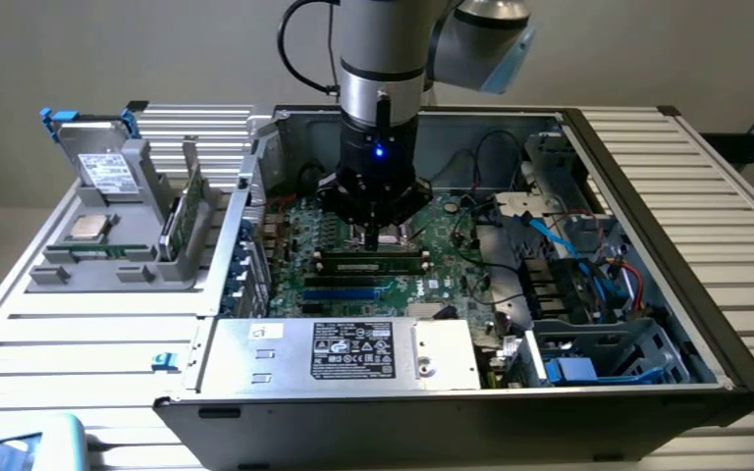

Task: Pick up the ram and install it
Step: 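Press down the ram until it locks into place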

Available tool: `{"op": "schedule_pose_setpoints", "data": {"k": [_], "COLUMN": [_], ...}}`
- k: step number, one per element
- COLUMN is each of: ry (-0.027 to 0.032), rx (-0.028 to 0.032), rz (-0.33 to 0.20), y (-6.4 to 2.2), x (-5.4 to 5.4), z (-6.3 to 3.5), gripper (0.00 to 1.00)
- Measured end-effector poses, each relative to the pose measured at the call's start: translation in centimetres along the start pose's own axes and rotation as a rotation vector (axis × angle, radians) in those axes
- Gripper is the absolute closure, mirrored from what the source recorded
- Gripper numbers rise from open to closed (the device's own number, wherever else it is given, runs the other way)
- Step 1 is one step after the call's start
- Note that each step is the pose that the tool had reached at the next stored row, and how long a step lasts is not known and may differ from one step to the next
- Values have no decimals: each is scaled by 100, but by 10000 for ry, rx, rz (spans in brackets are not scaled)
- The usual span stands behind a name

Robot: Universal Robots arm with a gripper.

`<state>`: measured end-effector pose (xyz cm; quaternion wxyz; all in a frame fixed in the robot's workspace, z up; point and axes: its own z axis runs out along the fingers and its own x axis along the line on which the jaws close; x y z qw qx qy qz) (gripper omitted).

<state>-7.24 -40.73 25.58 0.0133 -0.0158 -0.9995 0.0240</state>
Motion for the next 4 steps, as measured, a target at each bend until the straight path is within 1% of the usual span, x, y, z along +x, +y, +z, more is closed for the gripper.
{"op": "schedule_pose_setpoints", "data": {"k": [4], "ry": [-2], "rx": [-1], "rz": [1], "y": [1], "x": [0], "z": [1], "gripper": [89]}}
